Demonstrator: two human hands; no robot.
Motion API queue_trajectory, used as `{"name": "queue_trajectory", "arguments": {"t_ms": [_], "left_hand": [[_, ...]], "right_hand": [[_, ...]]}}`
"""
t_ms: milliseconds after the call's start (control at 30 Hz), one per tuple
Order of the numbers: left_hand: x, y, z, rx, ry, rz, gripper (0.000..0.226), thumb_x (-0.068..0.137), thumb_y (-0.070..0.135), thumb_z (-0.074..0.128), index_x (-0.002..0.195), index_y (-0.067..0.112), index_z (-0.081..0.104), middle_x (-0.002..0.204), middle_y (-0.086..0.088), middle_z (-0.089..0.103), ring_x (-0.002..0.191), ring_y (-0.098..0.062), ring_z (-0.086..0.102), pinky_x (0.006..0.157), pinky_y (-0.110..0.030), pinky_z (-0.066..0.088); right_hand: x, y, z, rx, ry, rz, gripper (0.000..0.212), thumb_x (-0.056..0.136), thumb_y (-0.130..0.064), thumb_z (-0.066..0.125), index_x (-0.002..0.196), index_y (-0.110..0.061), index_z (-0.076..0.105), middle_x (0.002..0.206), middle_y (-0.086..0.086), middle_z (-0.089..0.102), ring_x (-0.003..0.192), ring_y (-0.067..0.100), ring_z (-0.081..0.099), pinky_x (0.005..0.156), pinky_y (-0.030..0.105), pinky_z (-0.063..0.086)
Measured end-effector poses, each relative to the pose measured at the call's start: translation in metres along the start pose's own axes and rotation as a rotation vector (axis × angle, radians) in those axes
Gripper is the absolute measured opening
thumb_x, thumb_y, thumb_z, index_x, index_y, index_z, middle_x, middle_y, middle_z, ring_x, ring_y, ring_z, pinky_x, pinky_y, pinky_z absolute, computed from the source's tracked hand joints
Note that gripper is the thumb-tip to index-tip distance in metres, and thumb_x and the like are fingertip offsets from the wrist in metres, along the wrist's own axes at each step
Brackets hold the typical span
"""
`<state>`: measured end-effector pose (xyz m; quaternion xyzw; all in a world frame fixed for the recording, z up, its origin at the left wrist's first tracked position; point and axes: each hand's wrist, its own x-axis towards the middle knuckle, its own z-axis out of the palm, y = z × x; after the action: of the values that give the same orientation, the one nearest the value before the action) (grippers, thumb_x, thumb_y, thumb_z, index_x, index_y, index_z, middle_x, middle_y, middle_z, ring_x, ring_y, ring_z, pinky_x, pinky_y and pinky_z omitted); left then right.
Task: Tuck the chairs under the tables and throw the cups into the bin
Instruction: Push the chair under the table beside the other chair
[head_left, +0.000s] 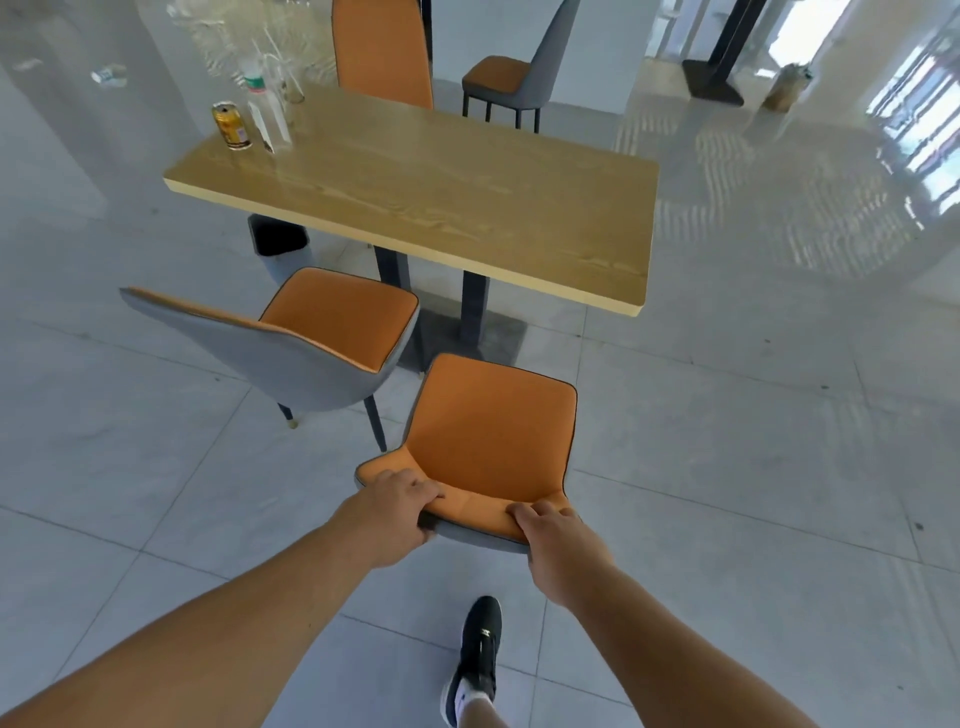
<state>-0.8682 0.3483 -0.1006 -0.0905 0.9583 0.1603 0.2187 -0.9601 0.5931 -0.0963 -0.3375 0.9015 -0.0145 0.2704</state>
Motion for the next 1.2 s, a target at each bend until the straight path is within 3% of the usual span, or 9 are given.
{"name": "queue_trajectory", "arguments": {"t_ms": [133, 533, 633, 700, 767, 967, 1033, 1100, 1200], "left_hand": [[0.05, -0.015, -0.031, -0.002, 0.009, 0.006, 0.053, 0.097, 0.047, 0.062, 0.146, 0.036, 0.045, 0.142, 0.004, 0.047, 0.128, -0.02, 0.04, 0.101, -0.042, 0.048], [0.161, -0.062, -0.11, 0.011, -0.051, 0.045, 0.056, 0.092, 0.045, 0.068, 0.143, 0.039, 0.046, 0.139, 0.005, 0.048, 0.127, -0.02, 0.042, 0.103, -0.045, 0.048], [0.162, -0.062, -0.107, 0.023, -0.087, 0.084, 0.06, 0.09, 0.049, 0.07, 0.143, 0.039, 0.045, 0.14, 0.006, 0.049, 0.125, -0.019, 0.045, 0.101, -0.044, 0.049], [0.158, -0.068, -0.105, 0.021, -0.081, 0.127, 0.061, 0.09, 0.05, 0.068, 0.145, 0.038, 0.043, 0.142, 0.007, 0.049, 0.124, -0.018, 0.046, 0.098, -0.04, 0.05], [0.154, -0.083, -0.116, 0.039, -0.062, 0.153, 0.062, 0.09, 0.053, 0.068, 0.144, 0.036, 0.043, 0.141, 0.006, 0.048, 0.122, -0.019, 0.049, 0.095, -0.039, 0.051], [0.134, -0.18, -0.172, 0.284, 0.057, 0.062, 0.058, 0.088, 0.052, 0.066, 0.139, 0.032, 0.048, 0.129, 0.004, 0.057, 0.116, -0.02, 0.053, 0.096, -0.04, 0.049], [0.125, -0.226, -0.188, 0.383, 0.114, -0.021, 0.054, 0.089, 0.05, 0.065, 0.137, 0.034, 0.046, 0.121, 0.006, 0.057, 0.111, -0.019, 0.054, 0.089, -0.038, 0.048], [0.119, -0.272, -0.196, 0.419, 0.159, -0.091, 0.05, 0.089, 0.047, 0.065, 0.134, 0.034, 0.048, 0.113, 0.007, 0.057, 0.104, -0.018, 0.054, 0.082, -0.038, 0.047], [0.124, -0.317, -0.197, 0.401, 0.216, -0.07, 0.047, 0.089, 0.049, 0.067, 0.132, 0.037, 0.055, 0.11, 0.01, 0.063, 0.102, -0.018, 0.06, 0.081, -0.038, 0.047]], "right_hand": [[0.052, 0.009, -0.031, 0.006, 0.01, 0.007, 0.053, 0.101, -0.016, 0.052, 0.148, -0.036, 0.038, 0.133, -0.003, 0.055, 0.119, 0.026, 0.054, 0.087, 0.042, 0.056], [0.165, 0.009, -0.101, 0.049, -0.049, 0.077, 0.054, 0.102, -0.015, 0.054, 0.151, -0.032, 0.038, 0.137, 0.001, 0.053, 0.125, 0.028, 0.05, 0.1, 0.046, 0.053], [0.162, 0.005, -0.097, 0.023, -0.136, 0.173, 0.054, 0.101, -0.017, 0.052, 0.15, -0.032, 0.036, 0.142, 0.001, 0.05, 0.129, 0.03, 0.046, 0.106, 0.057, 0.046], [0.16, -0.006, -0.096, -0.036, -0.148, 0.271, 0.049, 0.099, -0.028, 0.055, 0.145, -0.031, 0.04, 0.14, 0.001, 0.05, 0.133, 0.034, 0.042, 0.111, 0.072, 0.032], [0.165, -0.027, -0.102, -0.065, -0.12, 0.285, 0.046, 0.096, -0.041, 0.057, 0.139, -0.03, 0.044, 0.137, 0.001, 0.053, 0.133, 0.037, 0.043, 0.111, 0.076, 0.022], [0.196, -0.118, -0.103, -0.016, 0.01, 0.186, 0.041, 0.099, -0.041, 0.057, 0.135, -0.025, 0.047, 0.132, 0.004, 0.059, 0.126, 0.035, 0.053, 0.113, 0.061, 0.033], [0.211, -0.145, -0.104, -0.017, 0.051, 0.184, 0.036, 0.101, -0.038, 0.055, 0.133, -0.024, 0.048, 0.126, 0.004, 0.061, 0.122, 0.034, 0.055, 0.111, 0.059, 0.037], [0.226, -0.165, -0.106, -0.019, 0.093, 0.198, 0.029, 0.1, -0.037, 0.056, 0.127, -0.026, 0.052, 0.116, 0.001, 0.062, 0.113, 0.032, 0.059, 0.103, 0.055, 0.042], [0.243, -0.179, -0.103, -0.041, 0.179, 0.226, 0.017, 0.098, -0.038, 0.06, 0.112, -0.029, 0.057, 0.091, -0.006, 0.058, 0.089, 0.025, 0.062, 0.081, 0.043, 0.049]]}}
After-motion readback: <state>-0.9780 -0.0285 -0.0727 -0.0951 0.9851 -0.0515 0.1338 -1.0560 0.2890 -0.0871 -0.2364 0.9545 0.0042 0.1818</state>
